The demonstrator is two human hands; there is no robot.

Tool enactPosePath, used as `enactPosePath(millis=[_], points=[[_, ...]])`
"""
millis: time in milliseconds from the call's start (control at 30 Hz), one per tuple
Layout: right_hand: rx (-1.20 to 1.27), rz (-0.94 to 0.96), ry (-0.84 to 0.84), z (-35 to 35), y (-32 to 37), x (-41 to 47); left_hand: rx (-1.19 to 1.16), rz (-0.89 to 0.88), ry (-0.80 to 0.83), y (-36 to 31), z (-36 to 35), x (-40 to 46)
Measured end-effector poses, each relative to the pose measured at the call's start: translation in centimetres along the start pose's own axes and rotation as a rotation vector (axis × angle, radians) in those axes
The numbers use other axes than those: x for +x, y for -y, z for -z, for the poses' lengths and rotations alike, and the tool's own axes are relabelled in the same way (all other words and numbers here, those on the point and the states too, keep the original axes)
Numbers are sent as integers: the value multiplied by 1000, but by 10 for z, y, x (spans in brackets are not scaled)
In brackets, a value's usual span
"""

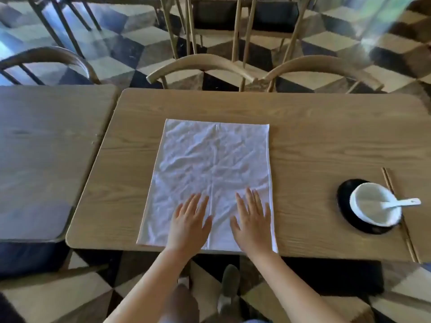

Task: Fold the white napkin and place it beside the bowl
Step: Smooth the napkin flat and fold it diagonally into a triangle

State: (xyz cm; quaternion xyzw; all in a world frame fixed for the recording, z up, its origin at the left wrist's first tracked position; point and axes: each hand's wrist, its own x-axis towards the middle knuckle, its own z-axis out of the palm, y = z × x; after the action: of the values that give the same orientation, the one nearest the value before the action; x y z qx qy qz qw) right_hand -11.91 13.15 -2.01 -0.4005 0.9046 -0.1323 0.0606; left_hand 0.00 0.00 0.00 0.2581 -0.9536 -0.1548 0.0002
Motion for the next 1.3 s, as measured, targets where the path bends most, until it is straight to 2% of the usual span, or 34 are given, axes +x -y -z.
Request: enactPosePath(millis=[200,333,400,533,633,700,767,800,867,933,1300], points=[[-30,-25,38,-48,16,7,75,-51,49,20,-55,13],[-67,-8,109,-72,9,8,130,-157,118,41,-77,17],[-86,17,102,-74,-2,6,105,-147,100,54,-78,20],[-127,-76,88,-64,-33,2,99,2,68,94,-61,25],[-96,-241,52,-57,-55,3,95,110,42,123,-48,30],[-62,-377,-25,-54,-55,14,42,249,-9,129,-44,39],[-62,-375,-74,-52,-39,34,18,337,-50,117,-46,54],[-67,-297,-78,-53,-26,45,22,303,-61,106,-47,63],[-61,-102,-62,-60,-2,69,29,88,-48,80,-55,80],[-46,-14,-32,-71,12,93,23,-94,-39,61,-65,98],[-126,112,-9,-74,-24,224,180,-175,16,89,-56,239]])
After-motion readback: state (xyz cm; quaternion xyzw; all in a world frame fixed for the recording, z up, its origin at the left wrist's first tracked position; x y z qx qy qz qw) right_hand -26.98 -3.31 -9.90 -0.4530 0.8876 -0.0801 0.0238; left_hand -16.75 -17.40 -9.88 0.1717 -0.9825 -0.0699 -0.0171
